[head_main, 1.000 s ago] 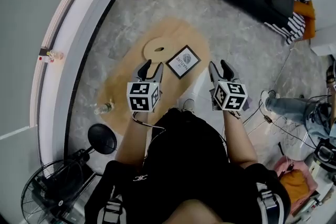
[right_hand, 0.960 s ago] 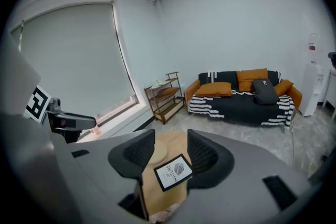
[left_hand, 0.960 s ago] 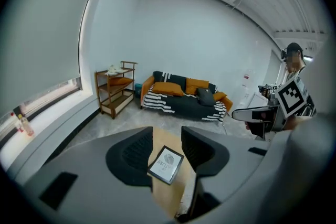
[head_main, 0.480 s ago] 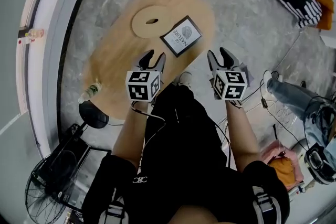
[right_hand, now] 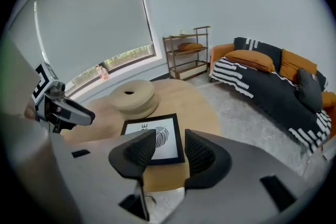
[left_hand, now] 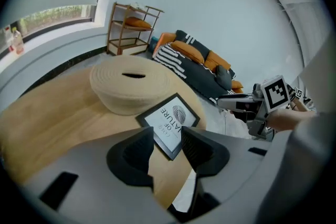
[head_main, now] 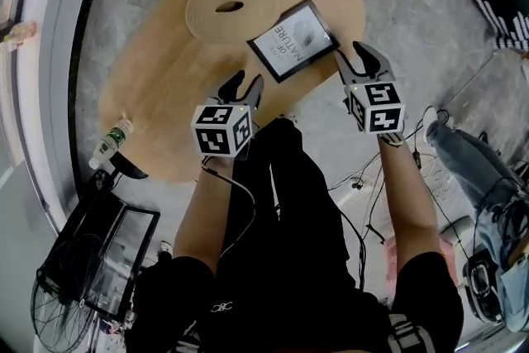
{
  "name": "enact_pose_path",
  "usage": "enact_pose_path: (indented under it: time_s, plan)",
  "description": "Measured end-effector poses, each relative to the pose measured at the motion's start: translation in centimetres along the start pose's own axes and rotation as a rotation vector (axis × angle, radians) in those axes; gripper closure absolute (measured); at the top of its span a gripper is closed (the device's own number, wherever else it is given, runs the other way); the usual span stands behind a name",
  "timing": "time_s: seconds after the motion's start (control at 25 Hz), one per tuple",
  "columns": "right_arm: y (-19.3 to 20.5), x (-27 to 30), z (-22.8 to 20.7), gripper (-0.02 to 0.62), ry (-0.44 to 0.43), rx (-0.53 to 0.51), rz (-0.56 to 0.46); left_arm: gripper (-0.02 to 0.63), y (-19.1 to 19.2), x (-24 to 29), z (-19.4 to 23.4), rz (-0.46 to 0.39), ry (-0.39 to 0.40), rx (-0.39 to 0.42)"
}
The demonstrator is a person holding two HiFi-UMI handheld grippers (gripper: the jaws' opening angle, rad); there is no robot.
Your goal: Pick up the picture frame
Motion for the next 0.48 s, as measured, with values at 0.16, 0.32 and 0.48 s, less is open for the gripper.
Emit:
enact_pose_path:
  time_s: [0.16,0.32,0.48]
  plan:
    - [2.0,4.9,-1.4,0.408,-0.041,-0.110,0.064,0.426,2.8,4.2,1.7,0.018,-0.001,-0.063]
    - [3.8,8.9,-2.3,0.414,-0.080,-0.198,0.138,0.426,4.6,7.1,3.1,0.000,0.012,-0.139]
    - [5.1,11.1,-3.2,0.423,-0.093,-0.225,0.168,0.426,5.9,9.1,3.7,-0.011,0.026,-0.185]
Point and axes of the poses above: the fingertips, and each gripper's own axes: x forward along the fingers, z to its left, y out of its underside, the point moved 10 cm from there along -x, backward along the fingers, and after that the axes turned 1 degree about -z, right-handed, at the moved point
